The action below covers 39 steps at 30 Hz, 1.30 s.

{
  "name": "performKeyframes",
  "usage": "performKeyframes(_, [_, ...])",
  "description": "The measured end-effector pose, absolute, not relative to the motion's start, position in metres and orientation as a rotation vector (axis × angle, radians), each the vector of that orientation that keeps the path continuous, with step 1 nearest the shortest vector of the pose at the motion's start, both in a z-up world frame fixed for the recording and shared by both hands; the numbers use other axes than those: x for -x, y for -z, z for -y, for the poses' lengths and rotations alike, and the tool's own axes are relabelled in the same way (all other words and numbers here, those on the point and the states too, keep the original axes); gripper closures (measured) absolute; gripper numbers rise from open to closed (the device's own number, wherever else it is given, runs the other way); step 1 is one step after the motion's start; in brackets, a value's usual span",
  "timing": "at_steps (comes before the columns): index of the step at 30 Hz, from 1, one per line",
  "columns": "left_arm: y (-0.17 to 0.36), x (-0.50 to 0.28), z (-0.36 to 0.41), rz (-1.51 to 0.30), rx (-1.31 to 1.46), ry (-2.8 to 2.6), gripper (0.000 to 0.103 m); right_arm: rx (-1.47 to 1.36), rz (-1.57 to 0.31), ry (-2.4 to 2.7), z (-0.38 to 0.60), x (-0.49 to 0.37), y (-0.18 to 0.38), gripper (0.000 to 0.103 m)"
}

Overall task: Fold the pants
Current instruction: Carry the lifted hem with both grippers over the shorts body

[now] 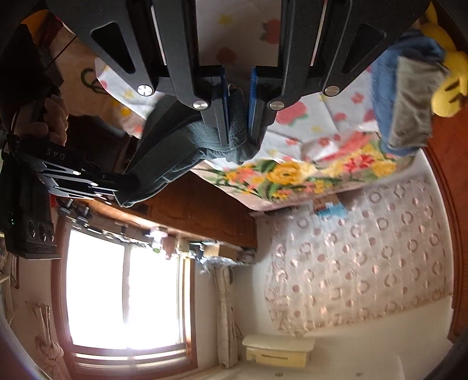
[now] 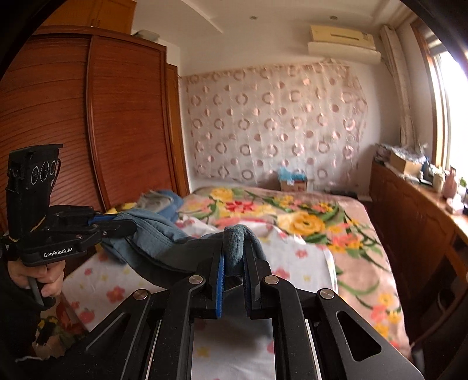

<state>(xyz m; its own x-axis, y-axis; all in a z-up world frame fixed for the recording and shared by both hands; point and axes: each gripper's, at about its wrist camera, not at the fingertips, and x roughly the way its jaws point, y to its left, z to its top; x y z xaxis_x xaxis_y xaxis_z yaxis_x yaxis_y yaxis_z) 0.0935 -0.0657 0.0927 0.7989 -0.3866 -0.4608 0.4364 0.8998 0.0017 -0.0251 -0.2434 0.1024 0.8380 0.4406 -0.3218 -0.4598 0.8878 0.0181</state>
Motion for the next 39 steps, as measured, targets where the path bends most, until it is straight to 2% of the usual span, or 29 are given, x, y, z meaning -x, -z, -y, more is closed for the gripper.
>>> performKeyframes(11, [-0.12,-0.179,0.021,-0.435,-0.164,0.255,0.091,0.087,-0.353,-0.495,0.22,-0.094,-0.125,0.093])
performKeyframes(16, [-0.133,-0.182,0.003,-0.399,-0.137,0.223,0.091,0.082,-0.326,-0.496,0.196,-0.111,-0.128,0.093])
performKeyframes(25, [-0.048,-0.153,-0.007,-0.56,-0.124,0.237,0.091,0.138,-0.498,-0.549,0.182,-0.101,-0.042,0.093])
performKeyframes(39, [0.003,-0.087,0.012,-0.638,-0.08,0.288,0.091,0.12,-0.613,-0.609,0.202,-0.055,-0.016,0.093])
